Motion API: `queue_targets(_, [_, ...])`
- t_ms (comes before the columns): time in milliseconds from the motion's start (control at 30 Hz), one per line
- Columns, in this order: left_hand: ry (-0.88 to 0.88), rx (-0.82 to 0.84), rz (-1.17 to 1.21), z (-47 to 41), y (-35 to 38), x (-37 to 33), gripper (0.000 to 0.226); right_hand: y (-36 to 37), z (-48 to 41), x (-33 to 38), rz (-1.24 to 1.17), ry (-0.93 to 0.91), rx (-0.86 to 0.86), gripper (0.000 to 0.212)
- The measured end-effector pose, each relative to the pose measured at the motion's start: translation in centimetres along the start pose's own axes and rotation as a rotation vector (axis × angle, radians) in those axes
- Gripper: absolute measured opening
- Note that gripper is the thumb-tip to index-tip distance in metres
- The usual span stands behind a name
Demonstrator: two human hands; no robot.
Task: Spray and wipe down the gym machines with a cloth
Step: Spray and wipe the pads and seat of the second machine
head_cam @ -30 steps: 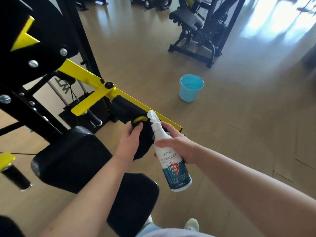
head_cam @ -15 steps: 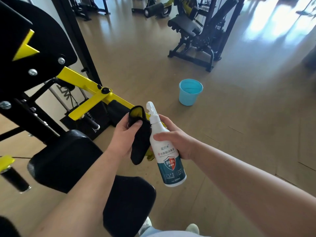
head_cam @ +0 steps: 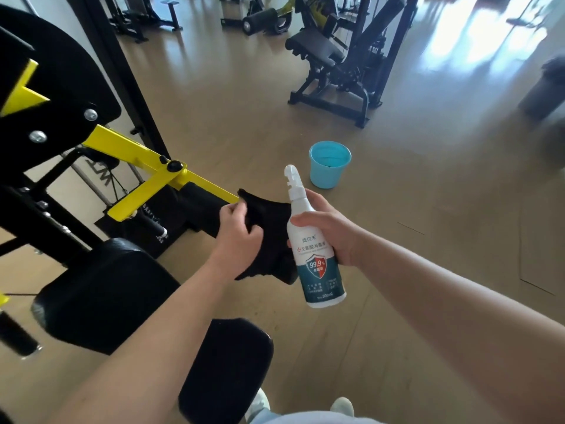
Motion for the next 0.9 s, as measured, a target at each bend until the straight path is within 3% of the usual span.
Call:
queue_targets(100, [0.067, -0.039, -0.107, -0.3, 2.1, -0.2, 0.047, -1.0, 0.3, 0.2, 0.135, 0.048, -0.141, 0.084])
queue_targets(167, [0.136, -0.121, -0.178, -0.6, 3.0, 0.3, 0.026, -1.5, 0.5, -0.2, 0.199, 0.088, -0.189, 0.088])
queue_targets(233, [0.277, -0.210, -0.374, -0.4, 3.7, 0.7, 0.016, -2.0, 0.7, -0.7, 0.219, 0.123, -0.206, 0.092])
queue_targets(333, [0.515, -0.165, -0.674, -0.4, 4.9, 1.8, 0.027, -2.5, 1.0, -1.3, 0.245, 0.128, -0.205, 0.094])
queue_targets(400, [0.537, -0.083, -0.789, -0.7, 5.7, 3.0, 0.040, -2.6, 1.2, -1.5, 0.255, 0.116, -0.184, 0.094])
queue_targets(500, [0.557, -0.024, -0.781, -0.5, 7.2, 3.6, 0.047, -2.7, 1.5, -1.8, 0.225, 0.092, -0.166, 0.091])
queue_targets(767, [0.941, -0.069, -0.804, 0.1, 9.4, 5.8, 0.043, -3.6, 0.5, -2.1, 0.166, 0.054, -0.114, 0.090])
queue_targets(900, [0.950, -0.155, -0.710, -1.8, 8.3, 6.8, 0.045, -2.5, -0.3, -0.8, 0.175, 0.078, -0.051, 0.080])
Point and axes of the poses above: each hand's wrist, its own z-axis away from the middle knuckle, its own y-axis out of the palm, x = y × z, the point moved 1 cm from there along -z, towards the middle knuckle, and after that the axes turned 2 degrees about -z, right-handed, at the moved point
